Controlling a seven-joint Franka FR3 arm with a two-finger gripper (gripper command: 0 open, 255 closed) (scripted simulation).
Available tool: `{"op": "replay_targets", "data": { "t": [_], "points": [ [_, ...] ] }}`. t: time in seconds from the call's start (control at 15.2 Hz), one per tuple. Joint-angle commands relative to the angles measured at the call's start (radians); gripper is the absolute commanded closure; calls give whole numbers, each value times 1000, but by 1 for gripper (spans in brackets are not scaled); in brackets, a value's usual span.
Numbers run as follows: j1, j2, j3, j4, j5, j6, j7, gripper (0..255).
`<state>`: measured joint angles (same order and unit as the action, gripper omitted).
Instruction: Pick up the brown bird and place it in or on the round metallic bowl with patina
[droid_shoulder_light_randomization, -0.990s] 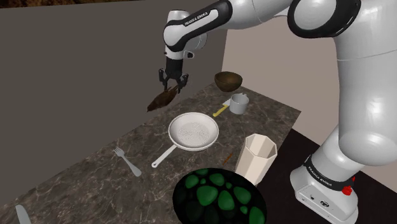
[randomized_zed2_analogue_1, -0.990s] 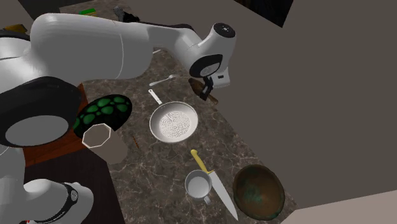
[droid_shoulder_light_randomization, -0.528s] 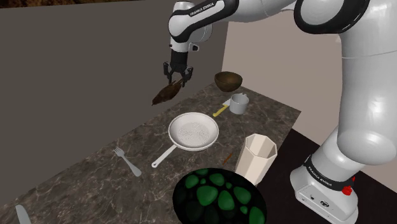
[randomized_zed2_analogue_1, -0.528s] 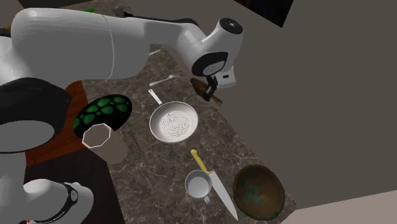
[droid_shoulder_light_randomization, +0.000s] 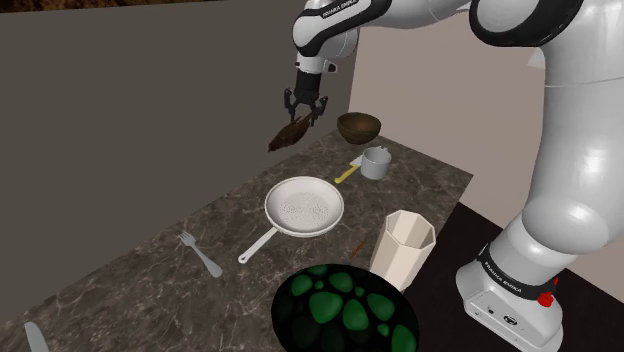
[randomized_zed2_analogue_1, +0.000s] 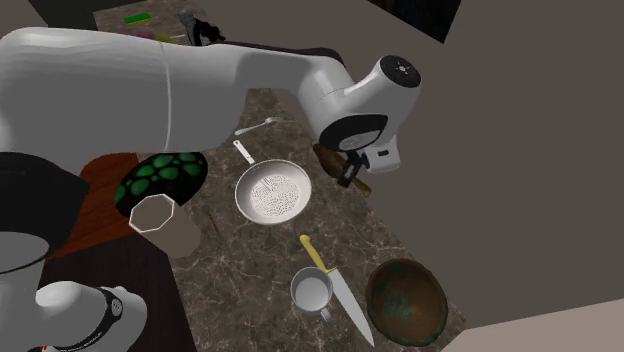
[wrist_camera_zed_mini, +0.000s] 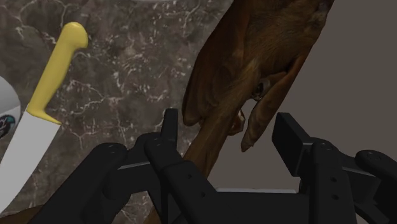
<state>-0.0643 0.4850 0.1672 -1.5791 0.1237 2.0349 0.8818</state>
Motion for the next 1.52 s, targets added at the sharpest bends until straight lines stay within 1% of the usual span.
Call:
{"op": "replay_targets", "data": {
  "t": [0.0,0.4,0.79,1.12,1.32,1.45],
  "points": [
    [-32,1,-10,2,4,-9,-43,255],
    [-119,24,-42,51,10,-54,-159,255],
    [-203,81,-73,153,10,-118,-265,255],
    [-270,158,-96,287,8,-189,-347,255],
    [-309,222,-108,398,6,-244,-391,255],
    [-335,275,-116,491,4,-289,-419,255]
  ]
}}
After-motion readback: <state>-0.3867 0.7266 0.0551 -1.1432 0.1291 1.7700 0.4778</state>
